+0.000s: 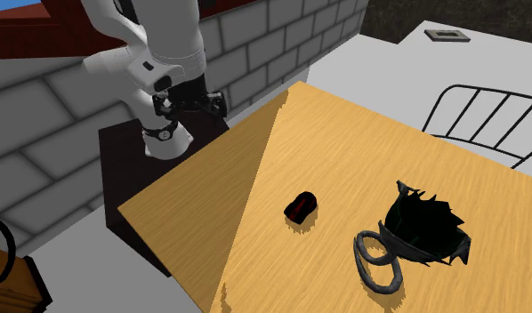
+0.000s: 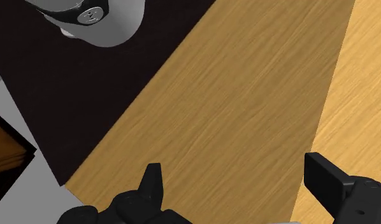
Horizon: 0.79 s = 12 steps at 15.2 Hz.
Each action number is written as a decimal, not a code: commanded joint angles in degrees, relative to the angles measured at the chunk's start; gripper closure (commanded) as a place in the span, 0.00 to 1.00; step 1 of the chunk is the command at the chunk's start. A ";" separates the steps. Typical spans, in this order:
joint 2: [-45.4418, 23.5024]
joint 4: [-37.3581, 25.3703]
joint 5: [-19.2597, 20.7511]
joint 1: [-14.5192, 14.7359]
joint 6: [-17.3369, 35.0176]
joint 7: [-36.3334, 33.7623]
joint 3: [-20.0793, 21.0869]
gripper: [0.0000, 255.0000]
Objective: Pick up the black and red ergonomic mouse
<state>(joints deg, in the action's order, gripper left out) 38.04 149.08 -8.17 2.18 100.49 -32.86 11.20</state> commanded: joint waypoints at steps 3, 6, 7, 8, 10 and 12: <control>-6.05 -0.16 -3.59 0.04 7.95 -8.75 4.77 0.00; -11.58 -1.36 -5.17 -0.32 13.83 -15.17 8.24 0.00; -13.59 -1.96 -5.45 -0.55 15.77 -17.35 9.37 0.00; -15.67 -2.64 -5.57 -0.81 17.69 -19.56 10.48 0.00; -20.03 -4.28 -5.32 -1.42 21.43 -24.12 12.57 0.00; -24.62 -6.26 -4.32 -2.09 25.00 -28.94 14.44 0.00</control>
<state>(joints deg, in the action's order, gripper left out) 15.69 143.54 -12.72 0.22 123.31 -58.87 24.40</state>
